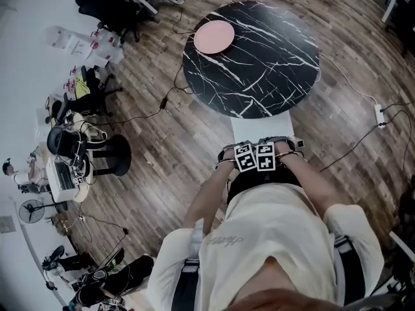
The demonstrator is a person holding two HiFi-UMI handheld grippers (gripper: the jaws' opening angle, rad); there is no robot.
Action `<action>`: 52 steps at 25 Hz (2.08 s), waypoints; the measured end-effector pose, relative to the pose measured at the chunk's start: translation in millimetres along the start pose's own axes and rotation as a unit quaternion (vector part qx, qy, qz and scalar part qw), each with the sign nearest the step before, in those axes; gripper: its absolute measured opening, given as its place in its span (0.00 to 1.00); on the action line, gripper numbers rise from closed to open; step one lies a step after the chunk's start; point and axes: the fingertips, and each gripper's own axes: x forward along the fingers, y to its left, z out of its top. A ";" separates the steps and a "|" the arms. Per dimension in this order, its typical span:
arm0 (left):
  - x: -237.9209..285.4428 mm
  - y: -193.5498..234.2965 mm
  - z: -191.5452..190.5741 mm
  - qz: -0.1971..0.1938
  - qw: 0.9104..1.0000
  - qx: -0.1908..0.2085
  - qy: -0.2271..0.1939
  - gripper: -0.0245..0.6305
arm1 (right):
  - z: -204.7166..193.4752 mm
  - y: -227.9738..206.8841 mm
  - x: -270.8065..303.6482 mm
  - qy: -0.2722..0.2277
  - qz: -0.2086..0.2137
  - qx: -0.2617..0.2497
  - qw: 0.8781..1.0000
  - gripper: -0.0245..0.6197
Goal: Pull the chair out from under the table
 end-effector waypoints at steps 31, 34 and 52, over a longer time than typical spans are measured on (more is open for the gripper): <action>11.2 -83.6 -9.6 -0.033 0.999 0.031 0.004 0.17 | 0.0 83.1 4.3 -0.002 0.002 0.064 0.998 0.18; 10.1 -90.5 -7.1 -0.032 0.999 0.032 0.002 0.17 | -1.4 90.4 1.6 0.000 0.002 0.064 0.998 0.17; 13.6 -149.9 -6.9 -0.028 1.000 -0.014 -0.003 0.17 | -2.3 151.4 -4.4 0.001 0.025 0.028 0.999 0.18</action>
